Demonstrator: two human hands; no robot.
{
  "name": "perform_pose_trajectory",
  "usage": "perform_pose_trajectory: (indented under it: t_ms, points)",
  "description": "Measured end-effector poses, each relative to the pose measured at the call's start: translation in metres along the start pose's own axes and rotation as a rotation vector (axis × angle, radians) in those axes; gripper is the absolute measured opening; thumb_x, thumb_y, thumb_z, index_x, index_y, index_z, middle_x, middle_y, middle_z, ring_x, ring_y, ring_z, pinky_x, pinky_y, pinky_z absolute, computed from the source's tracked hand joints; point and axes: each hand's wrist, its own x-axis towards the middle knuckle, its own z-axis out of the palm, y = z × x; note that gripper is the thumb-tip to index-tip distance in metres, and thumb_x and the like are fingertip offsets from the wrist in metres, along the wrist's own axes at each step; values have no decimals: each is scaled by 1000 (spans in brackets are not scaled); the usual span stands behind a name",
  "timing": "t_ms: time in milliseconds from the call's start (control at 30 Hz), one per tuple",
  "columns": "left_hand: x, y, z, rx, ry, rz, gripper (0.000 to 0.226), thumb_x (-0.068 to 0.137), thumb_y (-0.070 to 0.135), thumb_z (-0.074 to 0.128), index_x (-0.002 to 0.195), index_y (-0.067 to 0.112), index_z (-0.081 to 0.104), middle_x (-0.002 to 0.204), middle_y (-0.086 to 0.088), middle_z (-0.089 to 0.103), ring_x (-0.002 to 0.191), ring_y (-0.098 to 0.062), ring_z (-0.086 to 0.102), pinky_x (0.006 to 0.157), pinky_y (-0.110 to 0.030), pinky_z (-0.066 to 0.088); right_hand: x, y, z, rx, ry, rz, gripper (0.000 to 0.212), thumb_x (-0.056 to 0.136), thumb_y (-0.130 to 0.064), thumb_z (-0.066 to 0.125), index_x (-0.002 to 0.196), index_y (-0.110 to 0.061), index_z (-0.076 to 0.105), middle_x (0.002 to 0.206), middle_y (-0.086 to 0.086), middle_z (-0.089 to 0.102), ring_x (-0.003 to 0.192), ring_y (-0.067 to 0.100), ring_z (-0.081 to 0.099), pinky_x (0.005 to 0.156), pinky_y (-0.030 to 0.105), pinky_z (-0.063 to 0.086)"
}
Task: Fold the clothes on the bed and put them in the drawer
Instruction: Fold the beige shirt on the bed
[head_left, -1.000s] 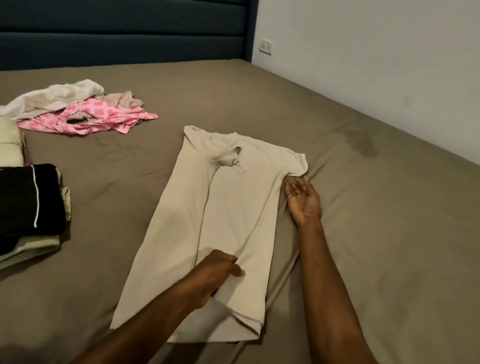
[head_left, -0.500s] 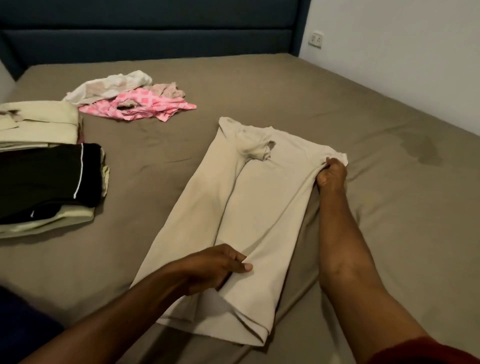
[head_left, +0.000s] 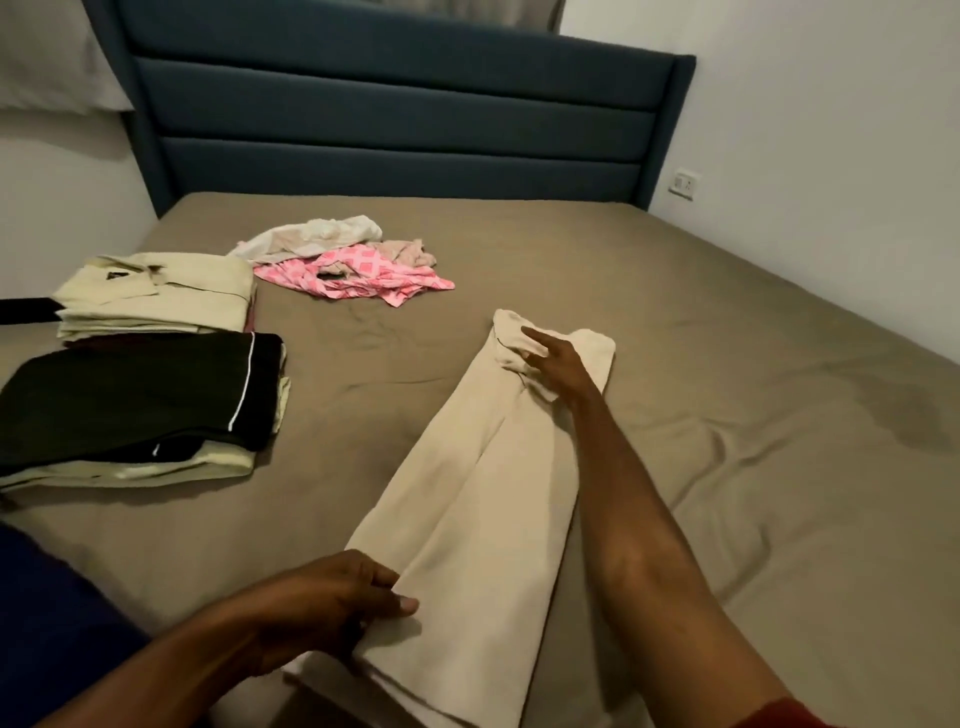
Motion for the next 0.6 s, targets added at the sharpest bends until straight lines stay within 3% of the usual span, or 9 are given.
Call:
perform_pose_trajectory:
  t_ms: [100,167,233,300,467,600]
  points:
    - [-8,-13,-17,22,75,-12,40,81,29,87,99,-4,72,82,-15,61,68,-21,65,68,-34,60,-6,28,20,-177,178,-92,37,94,-22,62,131,-22,69,132,-6,67,129,16,60,108,34,49]
    - [-6,-25,-19,41,66,-18,31,79,26,89,86,3,70,73,-13,57,68,-24,68,63,-31,59,-37,50,35,-467,214,-82,59,96,-48,48,145,-16,54,152,9,51,146,27,42,115,40,37]
    - [0,-35,-22,19,48,-24,31,78,18,89,73,7,61,69,-13,56,76,-34,75,57,-30,57,-72,68,50,-782,204,1,95,93,-74,19,155,-4,38,162,26,31,152,40,27,121,47,27]
    - [3,-39,-26,-2,28,-39,33,80,11,87,66,10,57,67,-14,58,77,-35,76,55,-30,57,-108,77,63,-923,142,86,111,87,-82,-4,160,-5,27,166,27,20,155,40,20,125,48,17]
    - [-2,-39,-31,16,-2,-88,21,76,7,89,77,3,68,77,-29,67,71,-36,76,51,-28,56,-198,67,89,-1082,135,34,88,96,-73,-9,166,-25,14,172,14,12,159,31,11,127,53,8]
    - [-1,-41,-27,31,27,-93,21,77,11,88,81,0,71,86,-31,72,63,-28,74,47,-27,54,-250,57,105,-1110,148,8,82,101,-72,7,166,-23,8,173,11,6,160,28,7,127,53,7]
